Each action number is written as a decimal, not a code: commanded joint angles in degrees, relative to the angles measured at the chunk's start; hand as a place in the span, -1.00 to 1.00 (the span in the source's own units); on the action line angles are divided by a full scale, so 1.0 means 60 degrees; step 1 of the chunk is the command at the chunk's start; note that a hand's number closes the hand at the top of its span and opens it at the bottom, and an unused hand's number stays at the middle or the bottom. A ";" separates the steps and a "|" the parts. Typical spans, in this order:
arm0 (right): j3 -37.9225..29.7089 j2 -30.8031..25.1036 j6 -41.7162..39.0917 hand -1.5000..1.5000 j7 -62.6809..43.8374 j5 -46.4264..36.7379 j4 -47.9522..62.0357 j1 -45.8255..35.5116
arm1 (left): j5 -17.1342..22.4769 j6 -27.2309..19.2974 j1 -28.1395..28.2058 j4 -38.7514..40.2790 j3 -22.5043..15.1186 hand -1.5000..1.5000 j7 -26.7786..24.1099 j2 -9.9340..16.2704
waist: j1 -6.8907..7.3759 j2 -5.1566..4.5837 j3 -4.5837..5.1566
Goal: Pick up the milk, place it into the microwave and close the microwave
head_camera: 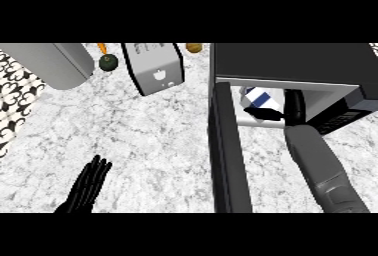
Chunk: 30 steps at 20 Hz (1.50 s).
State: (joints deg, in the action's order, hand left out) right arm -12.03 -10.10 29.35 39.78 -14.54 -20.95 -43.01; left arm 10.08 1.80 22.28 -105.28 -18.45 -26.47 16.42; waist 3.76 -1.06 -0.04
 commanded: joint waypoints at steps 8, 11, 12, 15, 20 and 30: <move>-0.0888 -0.0217 -0.1955 -1.00 0.2105 0.0943 0.0948 0.0905 | -0.0535 -0.0224 -0.0288 0.0139 -0.0438 -1.00 0.0140 -0.0393 | -0.0423 0.0067 -0.0015; -0.0744 -0.0291 -0.3228 -1.00 0.2262 0.0969 0.1108 0.1121 | -0.0460 -0.0326 -0.0502 0.0182 -0.0399 -1.00 0.0541 -0.0510 | -0.0488 0.0077 -0.0014; -0.0877 0.0027 -0.3139 -1.00 0.2599 0.1140 0.1024 0.1380 | -0.0673 -0.0291 -0.0351 0.0043 -0.0542 -1.00 0.0385 -0.0409 | -0.0488 0.0098 -0.0016; -0.0871 -0.0200 -0.3990 -1.00 0.2716 0.1250 0.0962 0.1782 | -0.0747 -0.0298 0.0122 -0.0465 -0.0783 -1.00 0.0446 -0.0336 | -0.0520 0.0165 -0.0009; -0.0818 -0.0085 -0.4643 -1.00 0.3342 0.1384 0.0638 0.2469 | -0.0992 -0.0530 -0.0586 0.0261 -0.0852 -1.00 0.0429 -0.0839 | -0.0651 0.0170 0.0002; -0.0597 0.0238 -0.7263 -1.00 0.3728 0.2306 -0.1489 0.4713 | -0.1266 0.0136 -0.0669 0.0023 -0.1615 1.00 0.1277 -0.0460 | -0.0776 0.0240 0.0016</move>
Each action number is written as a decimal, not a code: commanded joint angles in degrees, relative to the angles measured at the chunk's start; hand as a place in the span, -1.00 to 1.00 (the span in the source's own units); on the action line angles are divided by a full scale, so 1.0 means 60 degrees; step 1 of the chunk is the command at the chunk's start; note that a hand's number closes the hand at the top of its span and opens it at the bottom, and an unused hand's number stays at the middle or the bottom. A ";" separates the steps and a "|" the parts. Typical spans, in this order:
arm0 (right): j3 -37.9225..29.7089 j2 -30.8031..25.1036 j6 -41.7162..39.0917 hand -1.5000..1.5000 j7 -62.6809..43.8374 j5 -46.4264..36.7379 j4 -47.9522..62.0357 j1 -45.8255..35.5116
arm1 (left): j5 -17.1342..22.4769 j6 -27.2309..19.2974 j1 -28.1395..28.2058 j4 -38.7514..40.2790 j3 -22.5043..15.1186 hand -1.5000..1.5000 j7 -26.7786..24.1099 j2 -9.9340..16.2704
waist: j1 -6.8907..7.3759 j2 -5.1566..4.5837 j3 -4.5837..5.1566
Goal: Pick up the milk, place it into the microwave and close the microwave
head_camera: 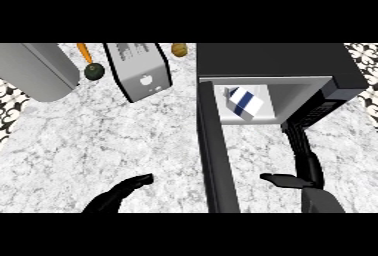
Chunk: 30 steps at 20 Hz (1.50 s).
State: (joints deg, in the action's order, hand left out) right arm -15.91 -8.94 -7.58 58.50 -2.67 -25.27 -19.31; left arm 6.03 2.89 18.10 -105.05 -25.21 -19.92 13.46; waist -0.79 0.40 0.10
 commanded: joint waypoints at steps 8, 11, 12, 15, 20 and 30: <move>0.0448 -0.0177 -0.1967 -1.00 0.0062 0.1113 -0.3547 0.3013 | -0.2072 -0.0182 -0.0893 0.1462 -0.0976 1.00 0.0313 0.0009 | -0.0118 -0.0003 0.0003; 0.0392 -0.0847 -0.2434 -1.00 -0.0528 0.1544 -0.4532 0.3628 | -0.2859 0.0042 -0.1159 0.1573 -0.1703 1.00 0.0355 0.0172 | -0.0158 0.0000 0.0004; 0.0655 -0.0548 -0.2316 -1.00 -0.0734 0.1558 -0.5120 0.3864 | -0.2879 0.0062 -0.1854 0.1617 -0.1715 1.00 0.1139 -0.0164 | -0.0212 -0.0008 0.0004; 0.0643 -0.0874 -0.2583 -1.00 -0.1013 0.2009 -0.6362 0.4885 | -0.3455 -0.0032 -0.1760 0.2102 -0.2527 1.00 0.1300 -0.0599 | -0.0172 -0.0013 0.0003; 0.0701 -0.0870 -0.2651 -1.00 -0.1854 0.2744 -0.8564 0.6381 | -0.3505 0.0210 -0.3030 0.4275 -0.2565 1.00 0.0821 -0.1762 | -0.0176 -0.0052 0.0005; 0.0470 -0.1420 -0.3455 -1.00 -0.2915 0.4099 -1.0706 0.7193 | -0.1409 -0.2633 -0.5472 0.6430 -0.5281 1.00 0.1083 -0.2235 | -0.0370 -0.0114 0.0006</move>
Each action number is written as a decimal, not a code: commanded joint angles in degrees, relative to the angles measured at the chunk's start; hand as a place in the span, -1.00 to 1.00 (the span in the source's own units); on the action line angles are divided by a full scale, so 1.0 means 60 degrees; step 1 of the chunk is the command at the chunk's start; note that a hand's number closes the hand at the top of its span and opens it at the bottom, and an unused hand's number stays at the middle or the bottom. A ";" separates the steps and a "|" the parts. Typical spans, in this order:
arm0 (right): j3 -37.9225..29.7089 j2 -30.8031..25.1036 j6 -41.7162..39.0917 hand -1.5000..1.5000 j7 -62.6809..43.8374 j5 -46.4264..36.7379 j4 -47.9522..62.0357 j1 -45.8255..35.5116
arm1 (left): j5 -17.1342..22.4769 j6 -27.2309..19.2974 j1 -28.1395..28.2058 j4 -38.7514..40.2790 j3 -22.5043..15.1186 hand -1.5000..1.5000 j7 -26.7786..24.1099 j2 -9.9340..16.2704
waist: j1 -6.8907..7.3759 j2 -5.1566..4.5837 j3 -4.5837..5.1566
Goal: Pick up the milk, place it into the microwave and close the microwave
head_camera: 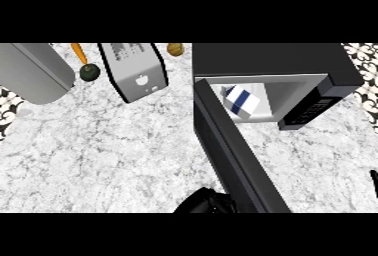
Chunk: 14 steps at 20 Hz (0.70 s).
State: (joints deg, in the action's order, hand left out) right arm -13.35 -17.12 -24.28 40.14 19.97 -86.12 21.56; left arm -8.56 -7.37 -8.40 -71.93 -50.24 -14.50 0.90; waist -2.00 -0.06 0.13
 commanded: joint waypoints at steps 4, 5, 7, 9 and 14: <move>0.0135 -0.0331 -0.0892 -1.00 -0.0203 0.0605 -0.1480 0.0625 | 0.1773 -0.1793 -0.2128 0.1156 -0.1732 1.00 0.0617 -0.0145 | -0.0489 -0.0064 0.0013; 0.0174 -0.0399 -0.0861 -1.00 -0.0372 0.0638 -0.1492 0.0511 | 0.1745 -0.2139 -0.2514 0.1134 -0.1829 1.00 0.0583 -0.0145 | -0.0542 -0.0077 0.0014; 0.0360 -0.0446 -0.1068 -1.00 -0.0428 0.0667 -0.1831 0.0773 | 0.2216 -0.2398 -0.2768 0.1240 -0.1926 1.00 0.0523 -0.0144 | -0.0774 -0.0101 0.0020; 0.0142 -0.0766 -0.0875 -1.00 -0.0854 0.0920 -0.1850 0.0253 | 0.2685 -0.2615 -0.2896 0.1318 -0.2111 1.00 0.0643 -0.0144 | -0.0861 -0.0179 0.0026; 0.0250 -0.1035 -0.1181 -1.00 -0.1053 0.1087 -0.2374 0.0547 | 0.3233 -0.3552 -0.3601 0.1445 -0.1945 1.00 0.0697 -0.0145 | -0.1389 -0.0218 0.0040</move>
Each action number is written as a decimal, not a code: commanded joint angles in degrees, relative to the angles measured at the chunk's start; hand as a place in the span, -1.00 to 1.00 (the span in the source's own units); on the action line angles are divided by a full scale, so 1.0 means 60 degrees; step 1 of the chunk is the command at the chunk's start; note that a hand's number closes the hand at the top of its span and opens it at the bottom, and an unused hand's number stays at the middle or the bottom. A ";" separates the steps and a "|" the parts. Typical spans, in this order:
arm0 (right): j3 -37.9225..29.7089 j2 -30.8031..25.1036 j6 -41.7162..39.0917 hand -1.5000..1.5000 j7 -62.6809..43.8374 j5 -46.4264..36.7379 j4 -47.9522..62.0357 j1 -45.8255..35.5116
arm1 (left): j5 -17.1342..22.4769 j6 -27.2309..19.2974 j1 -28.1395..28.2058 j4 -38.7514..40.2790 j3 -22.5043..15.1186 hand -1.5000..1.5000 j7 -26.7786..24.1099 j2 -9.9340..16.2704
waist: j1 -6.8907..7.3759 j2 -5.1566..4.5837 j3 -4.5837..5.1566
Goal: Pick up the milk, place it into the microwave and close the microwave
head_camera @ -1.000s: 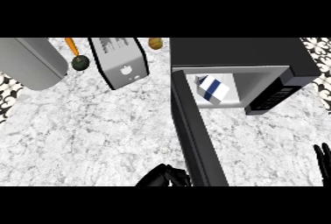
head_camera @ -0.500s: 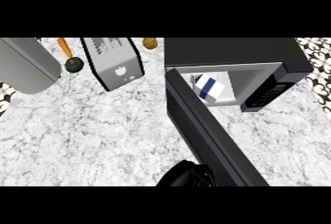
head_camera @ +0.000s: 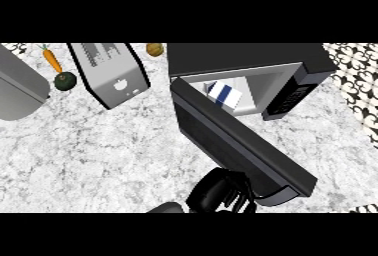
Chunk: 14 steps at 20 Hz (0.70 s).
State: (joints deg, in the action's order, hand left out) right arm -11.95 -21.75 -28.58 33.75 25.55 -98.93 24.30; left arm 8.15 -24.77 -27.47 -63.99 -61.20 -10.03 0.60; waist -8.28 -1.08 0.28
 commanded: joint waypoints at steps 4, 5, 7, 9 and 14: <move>-0.0208 -0.0300 -0.0200 -1.00 -0.0094 0.0419 -0.0574 -0.0093 | 0.1470 -0.1211 -0.0758 -0.0521 0.0921 -1.00 -0.1101 -0.0096 | -0.0614 -0.0139 0.0073; -0.0182 -0.0360 -0.0211 -1.00 -0.0056 0.0313 -0.0625 -0.0238 | 0.1541 -0.1410 -0.0838 -0.0497 0.0816 -1.00 -0.1147 -0.0096 | -0.0676 -0.0155 0.0059; -0.0256 -0.0469 -0.0281 -1.00 -0.0258 0.0659 -0.0690 -0.0226 | 0.1834 -0.1574 -0.1067 -0.0396 0.0936 -1.00 -0.1431 -0.0096 | -0.0791 -0.0198 0.0053; -0.0281 -0.0492 -0.0275 -1.00 -0.0324 0.0892 -0.0677 -0.0451 | 0.2075 -0.1690 -0.1432 -0.0172 0.1141 -1.00 -0.1486 -0.0097 | -0.0858 -0.0278 0.0037; -0.0278 -0.0739 -0.0438 -1.00 -0.0553 0.1204 -0.0701 -0.0663 | 0.2590 -0.1994 -0.1928 0.0151 0.1110 -1.00 -0.1895 -0.0098 | -0.1166 -0.0389 0.0017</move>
State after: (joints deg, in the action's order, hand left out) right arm -13.39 -25.24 -30.12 30.87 31.16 -103.27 21.41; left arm 21.35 -35.10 -36.15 -64.22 -55.65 -19.31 0.18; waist -14.25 -2.94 0.47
